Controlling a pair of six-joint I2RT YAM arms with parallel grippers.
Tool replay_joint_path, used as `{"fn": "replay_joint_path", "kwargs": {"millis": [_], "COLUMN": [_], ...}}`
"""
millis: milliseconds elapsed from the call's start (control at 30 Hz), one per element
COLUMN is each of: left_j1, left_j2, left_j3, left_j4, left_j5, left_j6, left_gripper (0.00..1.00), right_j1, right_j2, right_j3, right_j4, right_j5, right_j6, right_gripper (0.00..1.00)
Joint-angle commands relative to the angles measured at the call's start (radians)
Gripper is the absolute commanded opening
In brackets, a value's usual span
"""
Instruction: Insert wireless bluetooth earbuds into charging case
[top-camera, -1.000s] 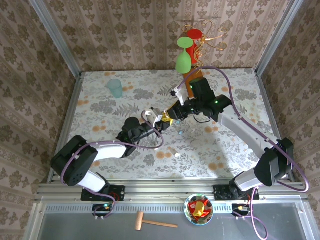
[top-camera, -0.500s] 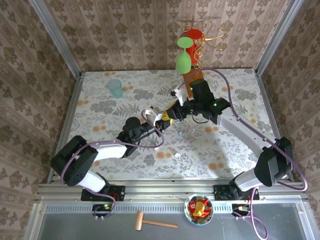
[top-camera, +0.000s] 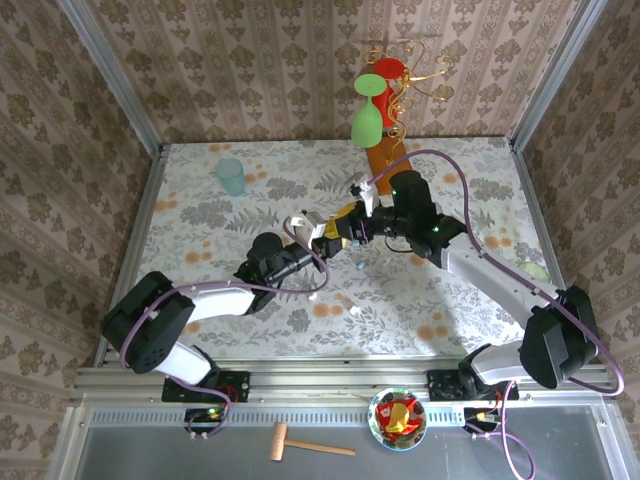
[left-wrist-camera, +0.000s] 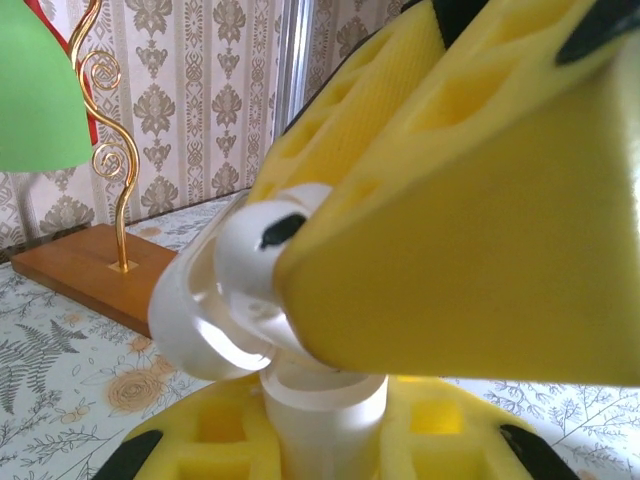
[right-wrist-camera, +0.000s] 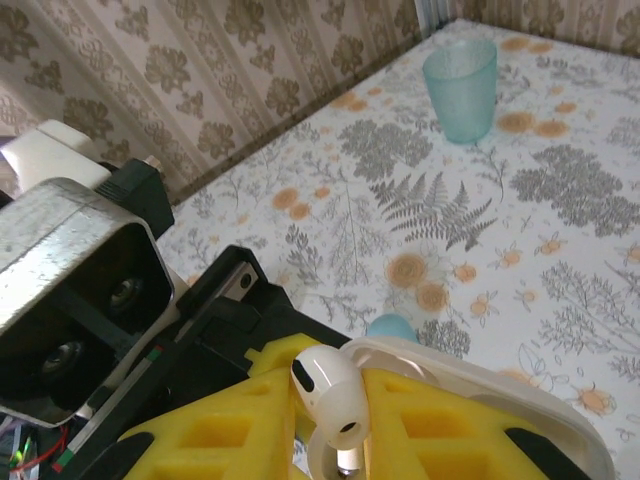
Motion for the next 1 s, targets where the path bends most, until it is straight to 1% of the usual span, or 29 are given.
{"fn": "replay_joint_path", "kwargs": {"millis": [0, 300, 500, 667, 967], "left_j1": [-0.007, -0.008, -0.015, -0.021, -0.02], "left_j2": [-0.045, -0.065, -0.07, -0.073, -0.097], "left_j3": [0.049, 0.054, 0.077, 0.105, 0.125], "left_j4": [0.01, 0.01, 0.022, -0.017, -0.041], "left_j5": [-0.018, -0.031, -0.034, -0.084, -0.123], "left_j6": [-0.05, -0.078, -0.122, -0.173, -0.244], "left_gripper": [0.0, 0.0, 0.0, 0.0, 0.0], "right_j1": [-0.006, -0.006, -0.006, -0.006, -0.008], "right_j2": [-0.019, -0.015, -0.004, -0.008, -0.031], "right_j3": [-0.037, -0.1, -0.132, -0.164, -0.199], "right_j4": [0.112, 0.245, 0.307, 0.372, 0.342], "right_j5": [0.009, 0.027, 0.038, 0.03, 0.06], "right_j6": [0.052, 0.092, 0.105, 0.132, 0.095], "right_gripper": [0.22, 0.22, 0.22, 0.22, 0.22]}}
